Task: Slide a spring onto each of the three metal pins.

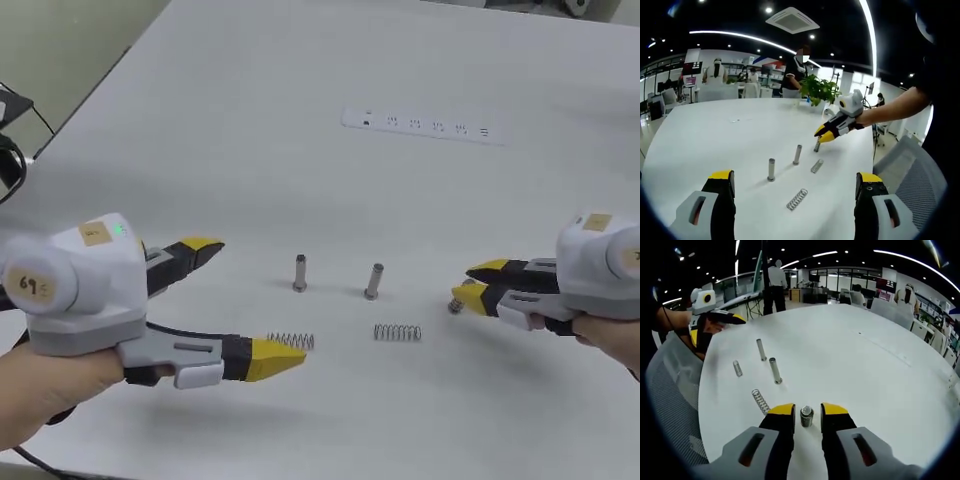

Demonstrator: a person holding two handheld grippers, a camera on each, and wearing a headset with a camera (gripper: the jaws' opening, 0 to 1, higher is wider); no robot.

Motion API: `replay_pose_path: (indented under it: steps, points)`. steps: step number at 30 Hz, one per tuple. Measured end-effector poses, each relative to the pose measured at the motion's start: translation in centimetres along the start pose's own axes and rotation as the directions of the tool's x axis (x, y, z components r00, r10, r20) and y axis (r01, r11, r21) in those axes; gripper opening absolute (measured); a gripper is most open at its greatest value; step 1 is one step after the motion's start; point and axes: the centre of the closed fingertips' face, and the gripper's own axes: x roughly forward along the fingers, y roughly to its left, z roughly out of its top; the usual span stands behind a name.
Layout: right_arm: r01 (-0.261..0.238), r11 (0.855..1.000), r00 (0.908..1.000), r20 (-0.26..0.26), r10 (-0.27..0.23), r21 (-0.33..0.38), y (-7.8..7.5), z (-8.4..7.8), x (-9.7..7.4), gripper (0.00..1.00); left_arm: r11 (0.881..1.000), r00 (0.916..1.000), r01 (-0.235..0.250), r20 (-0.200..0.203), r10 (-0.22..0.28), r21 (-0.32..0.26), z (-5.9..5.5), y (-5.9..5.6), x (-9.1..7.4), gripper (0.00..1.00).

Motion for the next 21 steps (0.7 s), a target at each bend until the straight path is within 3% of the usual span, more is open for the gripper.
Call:
replay_pose_path:
  steps: [21]
  points:
    - [-0.003,1.000,0.9994,0.035,0.003,-0.005,0.7,0.9,-1.5,0.28,1.000,1.0000,0.005,0.004,-0.005,0.002,0.3,-0.1,-0.2,0.98]
